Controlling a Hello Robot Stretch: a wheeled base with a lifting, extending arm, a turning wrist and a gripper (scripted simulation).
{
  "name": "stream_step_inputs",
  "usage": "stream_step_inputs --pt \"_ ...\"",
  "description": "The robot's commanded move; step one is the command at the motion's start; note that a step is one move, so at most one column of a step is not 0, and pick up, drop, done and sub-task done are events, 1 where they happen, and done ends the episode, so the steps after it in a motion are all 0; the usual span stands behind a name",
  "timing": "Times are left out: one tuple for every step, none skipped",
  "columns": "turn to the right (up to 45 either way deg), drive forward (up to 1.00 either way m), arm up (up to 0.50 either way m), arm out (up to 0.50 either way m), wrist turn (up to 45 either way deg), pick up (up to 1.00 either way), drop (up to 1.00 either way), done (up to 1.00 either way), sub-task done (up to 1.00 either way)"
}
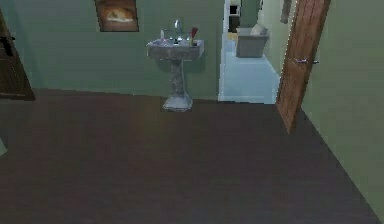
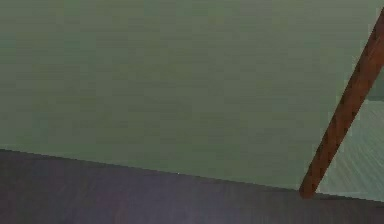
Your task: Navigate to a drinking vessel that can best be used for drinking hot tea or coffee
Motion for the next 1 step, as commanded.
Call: stream_step_inputs --pt "15.0 0.0 0.0 0.0 0.0 0.0 0.0 0.0 0.0"
